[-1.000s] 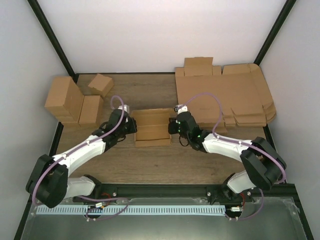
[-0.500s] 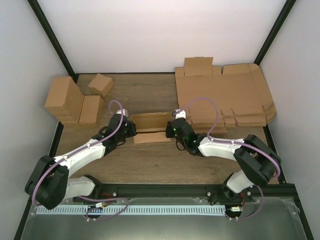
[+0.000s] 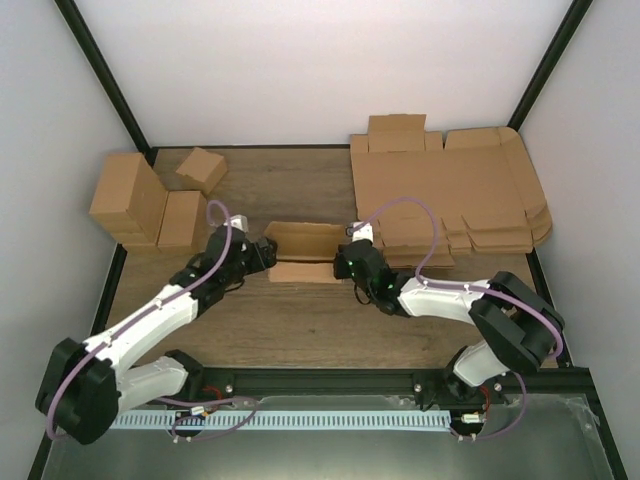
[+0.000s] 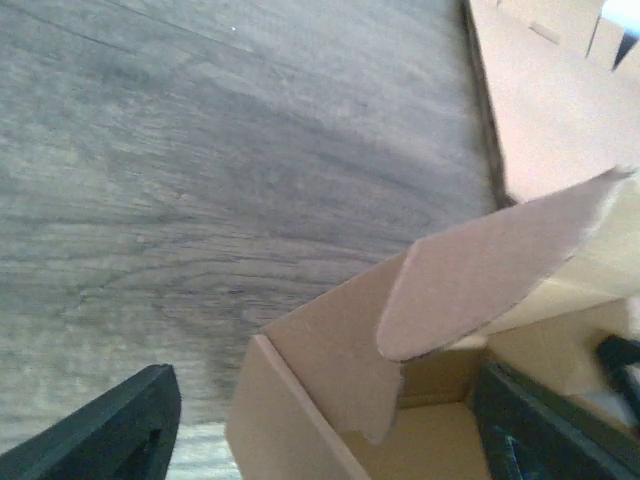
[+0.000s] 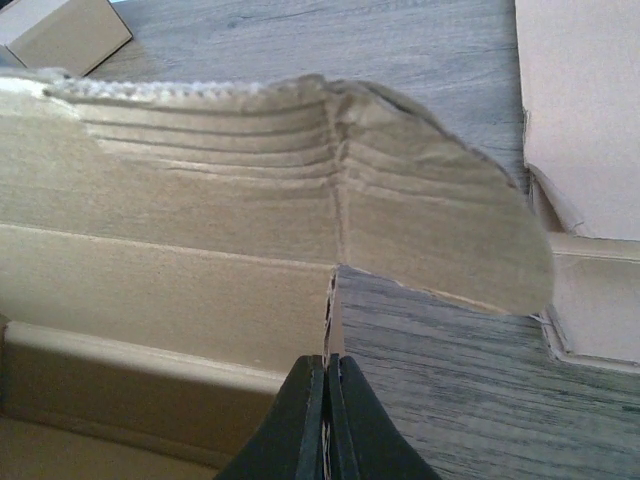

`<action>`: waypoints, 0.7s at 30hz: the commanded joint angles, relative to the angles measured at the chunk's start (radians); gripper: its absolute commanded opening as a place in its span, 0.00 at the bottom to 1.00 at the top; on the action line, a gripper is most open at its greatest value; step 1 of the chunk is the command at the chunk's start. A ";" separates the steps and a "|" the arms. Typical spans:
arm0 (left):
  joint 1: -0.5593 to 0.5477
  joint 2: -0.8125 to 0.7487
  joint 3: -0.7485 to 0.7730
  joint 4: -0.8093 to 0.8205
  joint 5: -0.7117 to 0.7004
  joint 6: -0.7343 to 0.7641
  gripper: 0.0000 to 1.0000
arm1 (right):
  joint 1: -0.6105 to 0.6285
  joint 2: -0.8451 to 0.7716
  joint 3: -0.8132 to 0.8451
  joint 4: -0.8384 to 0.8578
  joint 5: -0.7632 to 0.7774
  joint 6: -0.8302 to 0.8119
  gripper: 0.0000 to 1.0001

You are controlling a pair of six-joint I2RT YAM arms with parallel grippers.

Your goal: Fold the paper box

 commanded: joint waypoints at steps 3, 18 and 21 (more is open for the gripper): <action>0.002 -0.122 0.113 -0.251 0.001 0.083 1.00 | 0.004 -0.007 -0.027 0.007 0.012 -0.085 0.01; 0.016 0.117 0.521 -0.613 0.183 0.512 0.97 | 0.003 -0.025 -0.030 0.048 -0.222 -0.417 0.01; 0.015 0.190 0.576 -0.626 0.343 0.602 0.87 | 0.002 -0.016 -0.015 0.039 -0.252 -0.438 0.01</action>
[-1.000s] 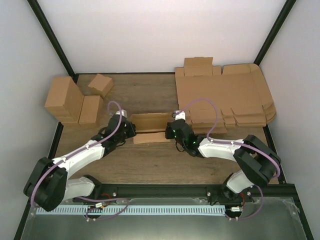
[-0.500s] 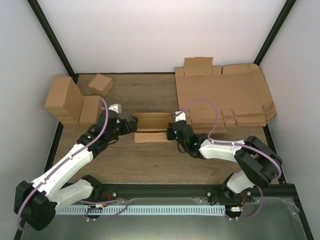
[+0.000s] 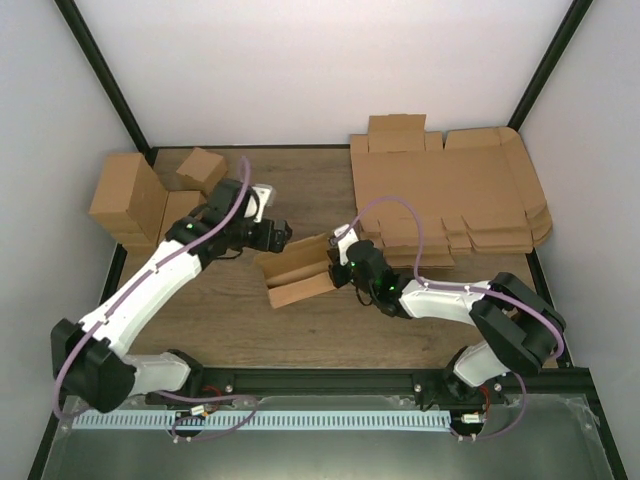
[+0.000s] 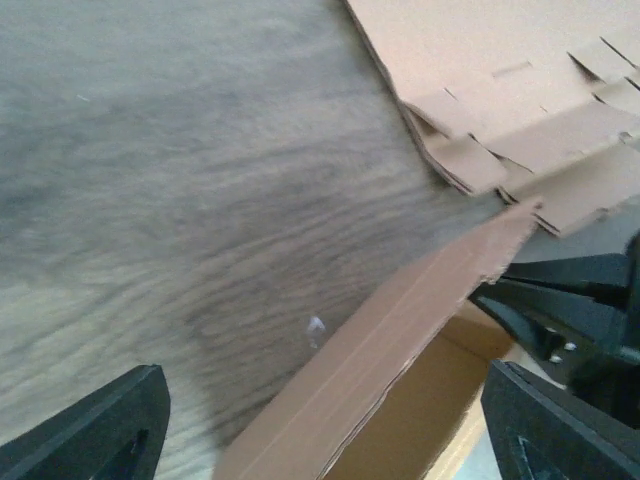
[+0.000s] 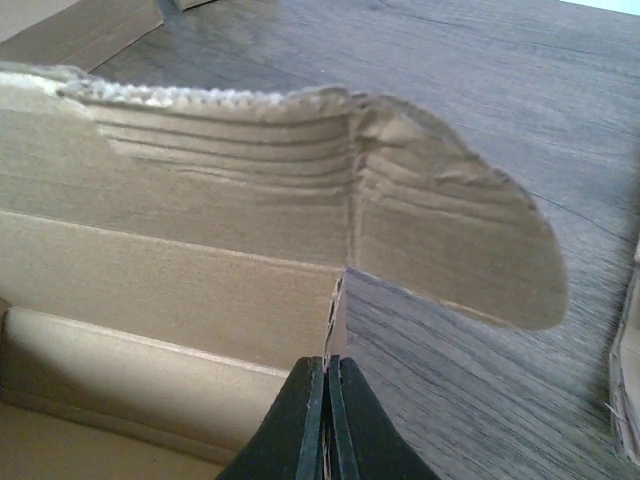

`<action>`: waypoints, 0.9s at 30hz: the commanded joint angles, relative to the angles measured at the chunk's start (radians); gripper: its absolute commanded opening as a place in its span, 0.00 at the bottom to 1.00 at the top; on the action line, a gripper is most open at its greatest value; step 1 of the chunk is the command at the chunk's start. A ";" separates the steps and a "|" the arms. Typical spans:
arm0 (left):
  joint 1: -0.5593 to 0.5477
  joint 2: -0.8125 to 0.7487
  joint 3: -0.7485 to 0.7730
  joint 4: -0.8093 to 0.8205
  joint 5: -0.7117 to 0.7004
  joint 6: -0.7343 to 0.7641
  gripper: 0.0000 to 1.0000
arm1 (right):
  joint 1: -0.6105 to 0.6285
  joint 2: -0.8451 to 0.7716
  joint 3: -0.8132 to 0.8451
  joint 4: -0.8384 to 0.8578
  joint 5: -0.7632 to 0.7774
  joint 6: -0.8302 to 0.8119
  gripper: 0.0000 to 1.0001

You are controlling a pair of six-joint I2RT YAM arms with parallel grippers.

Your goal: Fold the paper box

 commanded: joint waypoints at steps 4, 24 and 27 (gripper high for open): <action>-0.004 0.102 0.062 -0.074 0.313 0.241 0.76 | 0.001 0.014 0.034 -0.048 -0.093 -0.106 0.01; -0.107 0.138 0.050 -0.141 0.089 0.279 0.52 | 0.002 0.065 0.111 -0.090 -0.124 -0.123 0.01; -0.116 0.151 0.050 -0.144 0.050 0.271 0.45 | 0.001 0.067 0.114 -0.090 -0.124 -0.123 0.01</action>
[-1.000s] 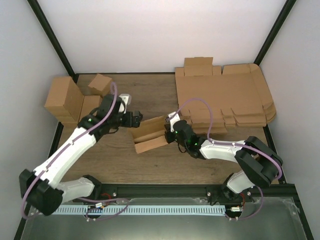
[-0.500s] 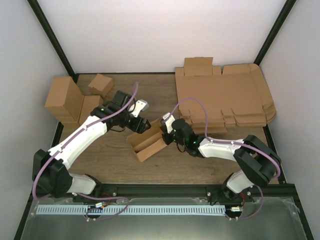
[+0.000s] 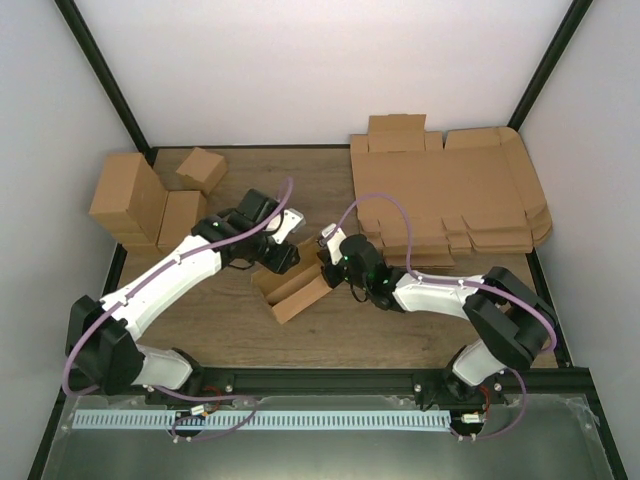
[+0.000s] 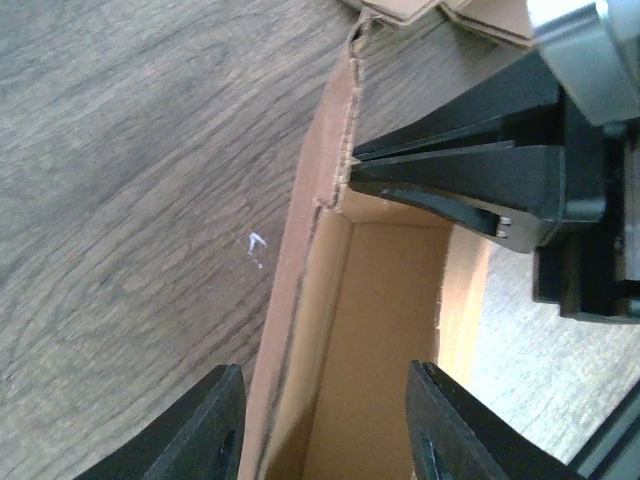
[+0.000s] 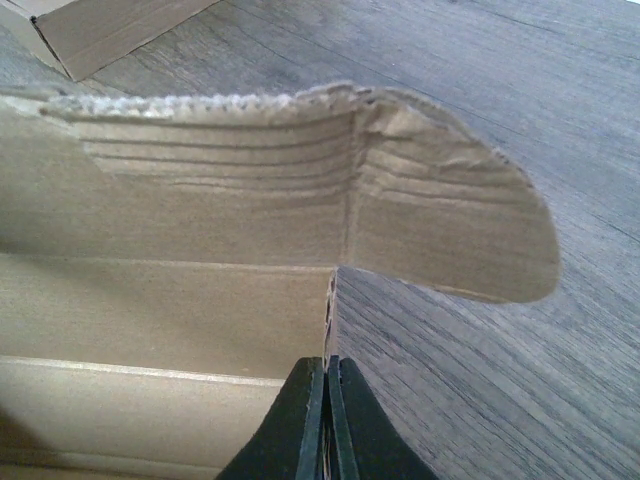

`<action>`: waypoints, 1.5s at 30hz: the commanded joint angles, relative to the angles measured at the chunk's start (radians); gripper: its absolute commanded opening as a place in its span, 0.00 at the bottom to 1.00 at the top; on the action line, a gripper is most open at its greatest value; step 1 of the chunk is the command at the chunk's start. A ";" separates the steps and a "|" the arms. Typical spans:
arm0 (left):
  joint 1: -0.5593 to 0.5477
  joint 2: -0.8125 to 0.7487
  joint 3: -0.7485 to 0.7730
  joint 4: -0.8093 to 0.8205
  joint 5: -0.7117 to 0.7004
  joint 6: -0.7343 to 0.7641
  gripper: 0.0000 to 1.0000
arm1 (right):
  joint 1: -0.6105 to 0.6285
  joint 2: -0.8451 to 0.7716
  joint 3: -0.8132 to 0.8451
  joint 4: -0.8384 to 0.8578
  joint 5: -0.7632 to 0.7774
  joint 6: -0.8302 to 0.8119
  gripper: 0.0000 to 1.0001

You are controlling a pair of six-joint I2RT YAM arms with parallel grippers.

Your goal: Fold the paper box

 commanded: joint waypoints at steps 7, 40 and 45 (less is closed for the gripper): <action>-0.015 0.022 -0.001 -0.013 -0.123 -0.012 0.17 | 0.002 0.020 0.051 -0.048 0.001 -0.018 0.01; -0.018 0.041 -0.012 0.006 -0.073 -0.039 0.04 | 0.002 -0.441 -0.005 -0.548 -0.145 0.100 0.37; -0.019 0.049 -0.003 0.004 -0.047 -0.046 0.04 | 0.001 -0.600 -0.167 -0.548 -0.228 0.193 0.18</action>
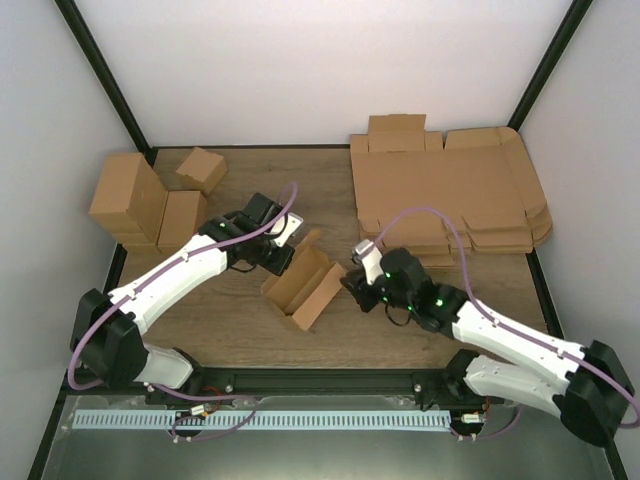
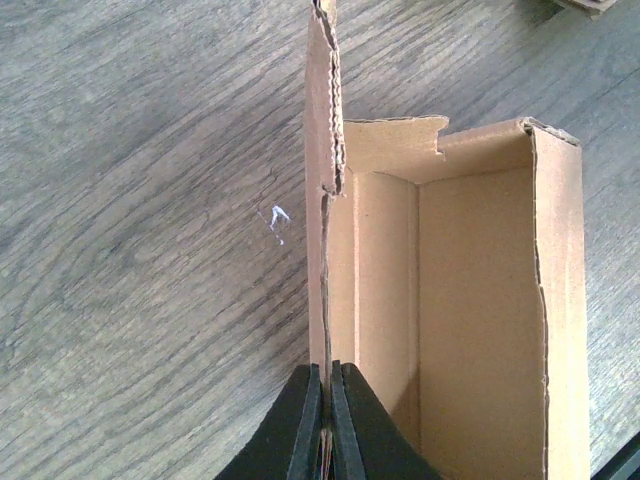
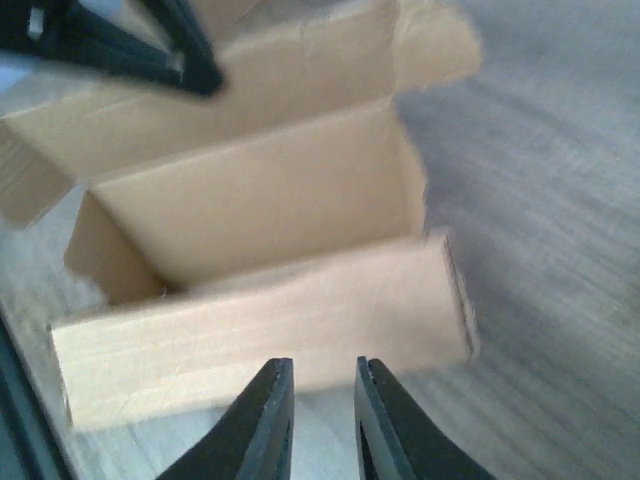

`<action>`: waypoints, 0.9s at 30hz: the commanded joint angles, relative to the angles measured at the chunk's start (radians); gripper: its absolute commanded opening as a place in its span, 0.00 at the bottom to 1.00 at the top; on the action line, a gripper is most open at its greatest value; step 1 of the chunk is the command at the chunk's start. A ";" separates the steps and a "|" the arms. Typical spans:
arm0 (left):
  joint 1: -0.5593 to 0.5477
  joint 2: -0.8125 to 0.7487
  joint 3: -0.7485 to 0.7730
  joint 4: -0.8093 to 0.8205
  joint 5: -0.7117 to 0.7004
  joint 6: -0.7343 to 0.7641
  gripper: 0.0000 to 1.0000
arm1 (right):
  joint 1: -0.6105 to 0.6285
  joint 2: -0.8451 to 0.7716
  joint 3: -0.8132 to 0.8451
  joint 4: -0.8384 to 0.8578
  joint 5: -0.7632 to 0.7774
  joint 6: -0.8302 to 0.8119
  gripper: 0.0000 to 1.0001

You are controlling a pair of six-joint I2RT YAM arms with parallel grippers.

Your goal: Fold the paper box

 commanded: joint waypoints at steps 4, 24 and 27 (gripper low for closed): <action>-0.005 0.013 0.014 0.017 0.054 -0.021 0.04 | 0.002 -0.113 -0.190 0.021 -0.181 0.130 0.01; -0.018 -0.011 -0.074 0.137 0.242 -0.109 0.04 | 0.003 0.220 -0.147 0.418 -0.226 0.193 0.01; -0.028 0.000 -0.086 0.152 0.270 -0.126 0.04 | 0.003 0.236 -0.130 0.416 -0.227 0.188 0.01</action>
